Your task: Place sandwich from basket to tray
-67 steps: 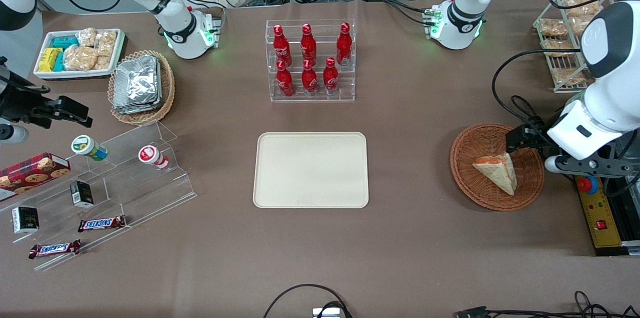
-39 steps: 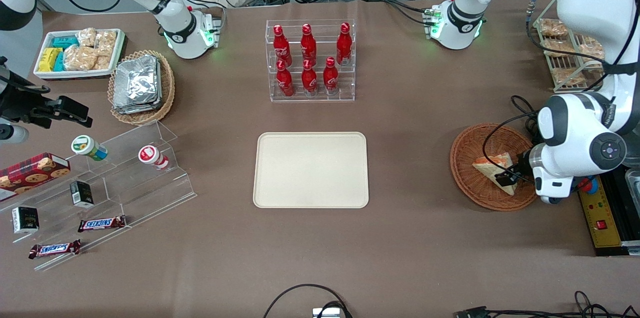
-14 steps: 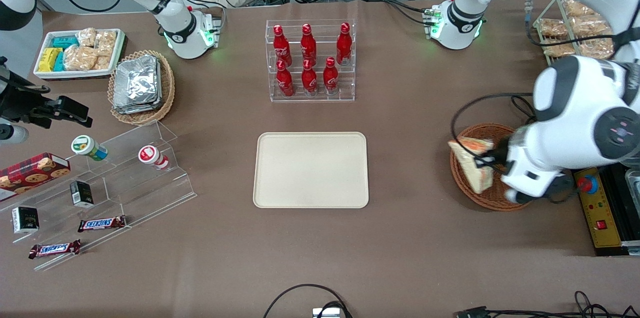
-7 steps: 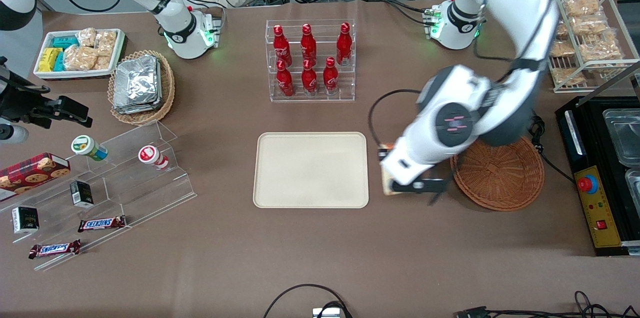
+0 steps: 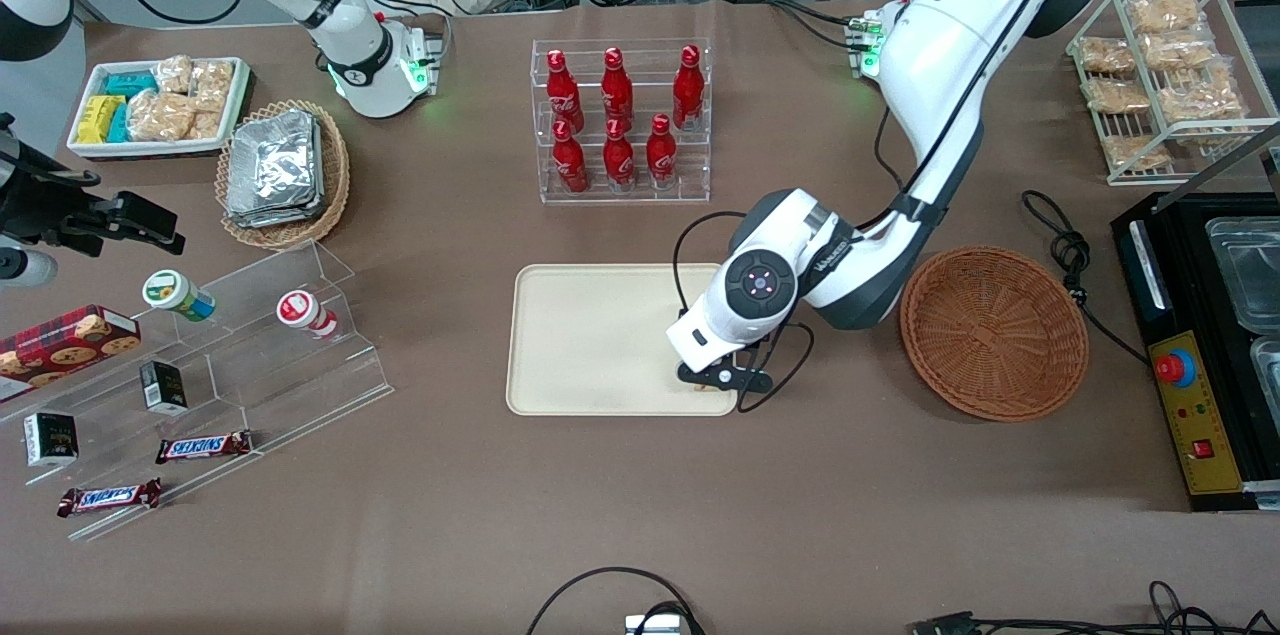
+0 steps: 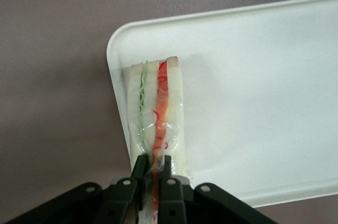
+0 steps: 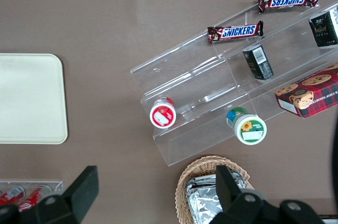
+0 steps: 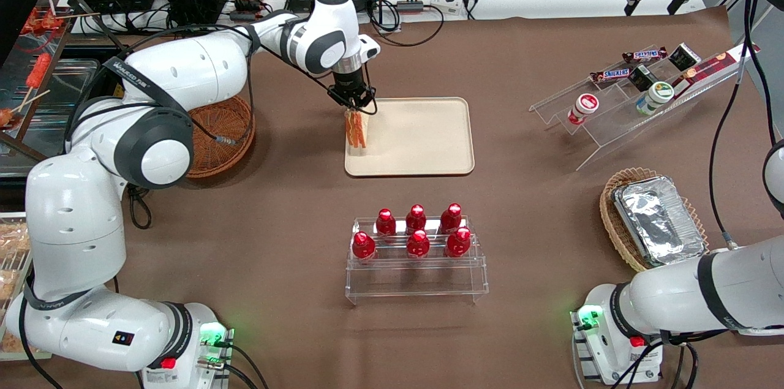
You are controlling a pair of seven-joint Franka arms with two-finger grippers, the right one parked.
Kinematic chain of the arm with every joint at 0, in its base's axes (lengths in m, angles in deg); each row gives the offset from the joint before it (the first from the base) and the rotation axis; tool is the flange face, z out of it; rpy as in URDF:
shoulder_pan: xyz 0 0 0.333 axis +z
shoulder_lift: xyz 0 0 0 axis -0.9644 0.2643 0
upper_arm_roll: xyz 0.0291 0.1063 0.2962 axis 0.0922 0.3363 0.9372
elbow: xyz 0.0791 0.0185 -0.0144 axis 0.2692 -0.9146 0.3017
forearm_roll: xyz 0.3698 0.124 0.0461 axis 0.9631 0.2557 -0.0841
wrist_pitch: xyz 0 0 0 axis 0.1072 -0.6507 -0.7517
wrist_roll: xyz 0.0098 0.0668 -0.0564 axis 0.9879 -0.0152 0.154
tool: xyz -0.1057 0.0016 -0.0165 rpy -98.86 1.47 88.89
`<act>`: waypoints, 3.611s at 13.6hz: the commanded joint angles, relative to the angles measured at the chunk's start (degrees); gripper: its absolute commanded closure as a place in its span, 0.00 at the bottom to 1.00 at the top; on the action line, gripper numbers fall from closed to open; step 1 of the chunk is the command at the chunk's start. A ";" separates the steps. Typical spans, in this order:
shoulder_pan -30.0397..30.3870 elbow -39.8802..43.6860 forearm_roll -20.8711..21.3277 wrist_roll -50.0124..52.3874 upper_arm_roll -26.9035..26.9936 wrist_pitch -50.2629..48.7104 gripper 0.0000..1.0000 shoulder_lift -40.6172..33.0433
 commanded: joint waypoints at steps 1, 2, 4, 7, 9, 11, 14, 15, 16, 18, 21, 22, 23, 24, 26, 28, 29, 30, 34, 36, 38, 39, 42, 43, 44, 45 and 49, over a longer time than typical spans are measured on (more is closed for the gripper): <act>-0.71 1.73 0.89 3.38 0.32 -0.55 0.90 1.19; -0.71 1.73 0.54 4.27 0.23 -0.55 0.72 1.19; -0.63 1.90 0.54 3.49 0.23 -0.55 0.01 1.01; -0.36 1.99 0.54 3.48 0.14 -0.55 0.00 -0.21; 0.77 1.82 0.19 3.57 0.06 -1.77 0.00 -4.24; 2.70 1.46 0.36 3.31 0.23 -8.94 0.00 -8.63; 6.13 -0.54 0.10 3.66 0.06 -22.04 0.00 -16.53; 6.84 -2.91 0.19 3.14 0.06 -23.47 0.00 -20.39; 7.80 -6.85 0.19 3.05 0.23 -23.48 0.00 -24.61; 10.79 -13.02 0.36 1.04 0.14 -22.43 0.00 -31.48; 17.01 -15.84 -2.52 -11.68 0.14 -22.79 0.04 -36.94; 19.82 -15.94 -5.49 -15.11 0.14 -22.61 0.07 -37.65; 21.85 -15.94 -7.44 -18.37 0.23 -22.52 0.07 -38.62; 24.05 -15.94 -8.15 -21.45 0.23 -22.43 0.06 -39.50; 28.61 -14.80 -8.08 -25.68 0.32 -22.08 0.01 -39.42; 30.05 -9.03 -6.67 -34.61 0.32 -22.52 0.00 -35.75; 30.66 -7.86 -5.71 -34.66 1.36 -24.26 0.00 -33.81; 31.97 -6.81 -6.48 -34.66 3.03 -26.02 0.00 -33.62; 32.07 -5.39 -6.49 -33.96 3.22 -25.51 0.00 -33.00; 32.86 -6.70 -9.02 -33.87 3.31 -25.86 0.00 -33.35; 32.86 -9.51 -9.30 -33.61 3.22 -24.98 0.00 -35.10; 33.12 -11.52 -9.39 -33.87 3.31 -24.28 0.00 -36.59; 30.68 -18.81 -10.27 -34.75 7.93 -18.67 0.00 -42.03; 26.83 -20.14 -10.36 -34.83 11.45 -17.17 0.00 -43.18; 24.36 -19.72 -10.27 -34.84 14.53 -17.42 0.00 -43.11; 23.90 -18.15 -10.18 -34.66 14.82 -17.94 0.00 -42.67; 23.81 -11.74 -10.09 -36.24 14.64 -20.85 0.00 -39.25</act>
